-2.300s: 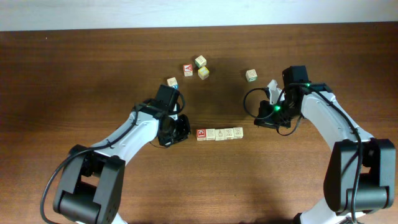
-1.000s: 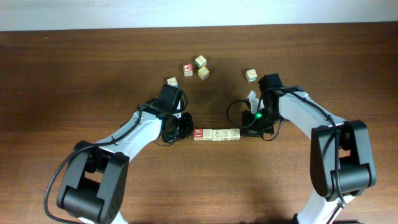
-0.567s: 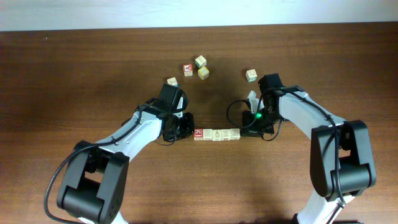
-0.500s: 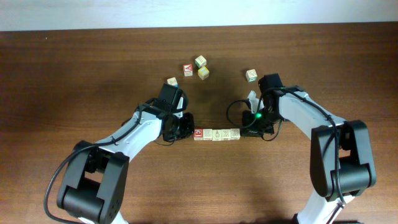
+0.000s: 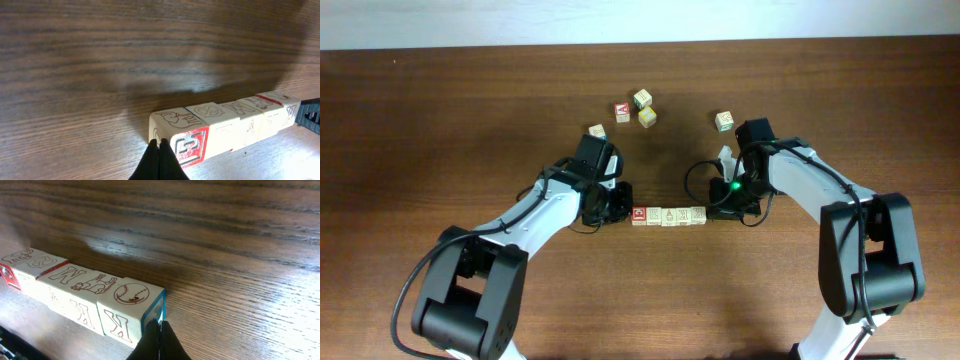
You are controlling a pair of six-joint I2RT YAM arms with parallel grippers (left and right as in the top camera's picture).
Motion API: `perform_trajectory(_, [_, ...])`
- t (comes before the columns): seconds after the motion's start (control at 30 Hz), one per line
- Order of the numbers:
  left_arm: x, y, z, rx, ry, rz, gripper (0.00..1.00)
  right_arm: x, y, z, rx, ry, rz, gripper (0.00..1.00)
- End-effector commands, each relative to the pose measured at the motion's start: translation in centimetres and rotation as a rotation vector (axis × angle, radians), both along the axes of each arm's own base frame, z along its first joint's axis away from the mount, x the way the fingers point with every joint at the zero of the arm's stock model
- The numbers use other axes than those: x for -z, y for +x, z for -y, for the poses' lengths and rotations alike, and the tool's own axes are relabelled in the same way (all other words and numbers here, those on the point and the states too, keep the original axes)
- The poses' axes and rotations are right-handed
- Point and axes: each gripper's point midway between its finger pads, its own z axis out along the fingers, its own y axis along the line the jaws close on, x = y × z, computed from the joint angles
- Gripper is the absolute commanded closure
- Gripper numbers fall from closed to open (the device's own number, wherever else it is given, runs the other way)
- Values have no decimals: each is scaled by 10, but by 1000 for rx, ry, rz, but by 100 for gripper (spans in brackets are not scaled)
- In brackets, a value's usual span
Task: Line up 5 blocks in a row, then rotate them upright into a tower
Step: 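Squeeze the row inward from both ends with both grippers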
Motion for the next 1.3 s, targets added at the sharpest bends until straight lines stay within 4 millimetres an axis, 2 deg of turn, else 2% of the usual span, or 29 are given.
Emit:
perform_trajectory(0.0, [3,-5,9,59,0,11,100,1,-3,-1,-6,8,-10,96])
perform_trajectory(0.6, [11,-9,7,50,13,-11,100,1,-1,-1,-5,9,-3,96])
perform_trajectory(1.13, [10,-8,8,53,4,-9,100,1,0,-2,-5,12,2,96])
perform_trajectory(1.27, [10,-8,9,54,0,-8,100,-2,1,-7,-15,47,12,96])
